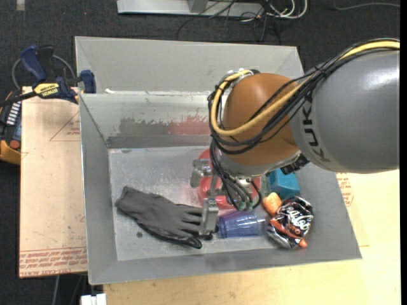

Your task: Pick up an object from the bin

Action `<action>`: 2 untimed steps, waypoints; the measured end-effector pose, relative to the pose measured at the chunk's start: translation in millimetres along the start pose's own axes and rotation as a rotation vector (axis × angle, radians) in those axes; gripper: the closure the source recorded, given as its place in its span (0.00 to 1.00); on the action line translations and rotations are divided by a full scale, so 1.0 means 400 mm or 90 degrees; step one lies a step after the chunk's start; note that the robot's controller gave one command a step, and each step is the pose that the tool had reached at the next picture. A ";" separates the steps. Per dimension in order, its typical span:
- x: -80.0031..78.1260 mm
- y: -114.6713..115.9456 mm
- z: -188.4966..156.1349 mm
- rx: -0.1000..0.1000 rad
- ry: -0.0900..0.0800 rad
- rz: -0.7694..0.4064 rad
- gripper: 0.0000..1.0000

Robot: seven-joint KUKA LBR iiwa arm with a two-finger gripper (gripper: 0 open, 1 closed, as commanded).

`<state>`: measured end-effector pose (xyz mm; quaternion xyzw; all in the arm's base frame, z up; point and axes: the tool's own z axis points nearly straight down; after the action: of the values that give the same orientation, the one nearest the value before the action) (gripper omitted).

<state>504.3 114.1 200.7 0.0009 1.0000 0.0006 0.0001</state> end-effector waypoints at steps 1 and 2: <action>0.000 0.000 0.000 0.000 0.000 0.000 0.00; 0.017 0.141 0.295 -0.002 -0.002 0.085 0.00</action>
Offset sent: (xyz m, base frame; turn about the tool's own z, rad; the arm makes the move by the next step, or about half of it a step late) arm -0.0088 0.0614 -0.1307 0.1478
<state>497.5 170.8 82.8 0.0679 0.9977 0.0020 0.0019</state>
